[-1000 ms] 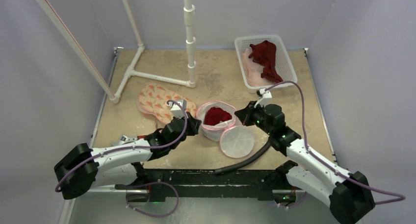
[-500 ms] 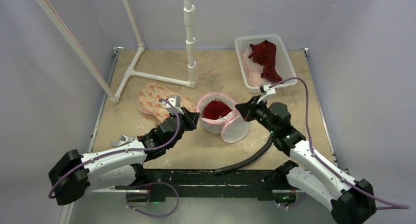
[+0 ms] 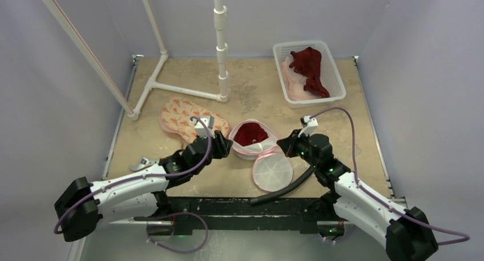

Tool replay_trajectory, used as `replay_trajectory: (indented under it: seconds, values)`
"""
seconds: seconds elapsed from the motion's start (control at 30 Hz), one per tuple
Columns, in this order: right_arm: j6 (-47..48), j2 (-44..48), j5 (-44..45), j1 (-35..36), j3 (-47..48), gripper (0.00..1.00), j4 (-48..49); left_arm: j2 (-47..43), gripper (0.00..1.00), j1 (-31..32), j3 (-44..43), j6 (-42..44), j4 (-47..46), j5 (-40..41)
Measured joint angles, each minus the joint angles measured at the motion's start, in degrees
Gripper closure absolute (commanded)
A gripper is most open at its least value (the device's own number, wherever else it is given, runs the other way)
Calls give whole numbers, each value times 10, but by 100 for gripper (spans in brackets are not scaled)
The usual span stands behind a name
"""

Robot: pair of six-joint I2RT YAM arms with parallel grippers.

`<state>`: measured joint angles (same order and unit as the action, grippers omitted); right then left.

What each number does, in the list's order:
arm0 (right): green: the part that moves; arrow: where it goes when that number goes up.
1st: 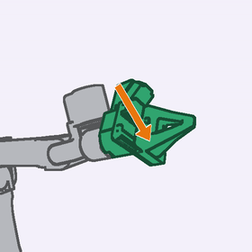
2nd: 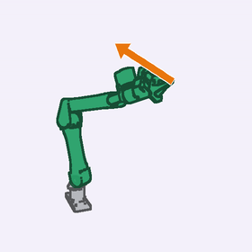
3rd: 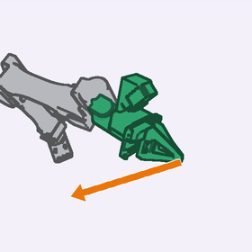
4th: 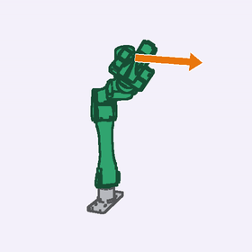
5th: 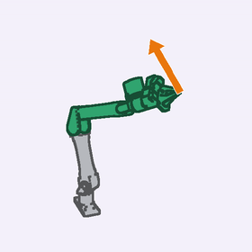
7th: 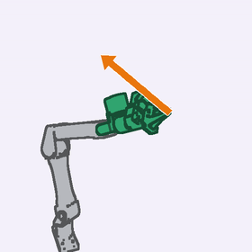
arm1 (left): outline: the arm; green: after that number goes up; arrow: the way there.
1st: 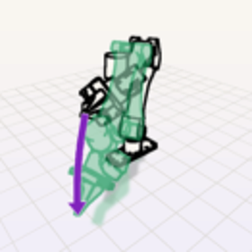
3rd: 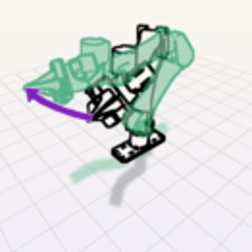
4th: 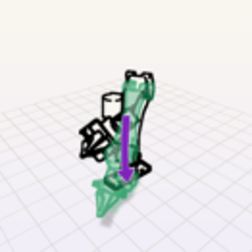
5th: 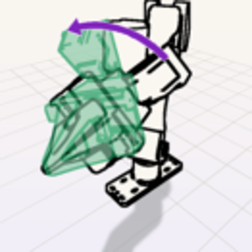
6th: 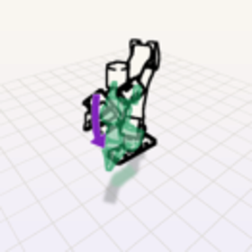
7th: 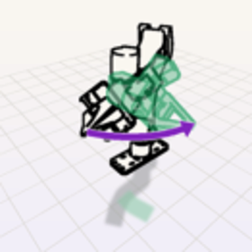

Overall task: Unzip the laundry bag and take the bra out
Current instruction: Pick up the bra from the laundry bag.

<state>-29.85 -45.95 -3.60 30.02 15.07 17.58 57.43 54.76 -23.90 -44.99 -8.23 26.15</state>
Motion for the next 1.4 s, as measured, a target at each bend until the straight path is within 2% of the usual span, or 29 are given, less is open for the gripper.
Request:
replay_trajectory:
  seconds: [0.07,0.2,0.33,0.43,0.73,1.1,1.4]
  values:
    - [0,2,-1,0,0,100,2,-20,46,0,-33,28,29,-5]
    - [0,3,-4,0,0,100,4,-28,43,0,-117,88,47,-37]
    - [0,0,-4,0,0,100,8,43,44,0,-205,134,50,-95]
    - [0,-6,-5,0,0,100,12,124,43,0,-239,152,71,-128]
    - [0,-4,-10,0,0,100,16,229,42,0,-263,156,155,-112]
    - [0,-3,-19,0,0,100,21,238,40,-5,-290,156,191,-50]
    - [0,-3,-20,0,0,100,24,260,40,-22,-292,156,199,-47]
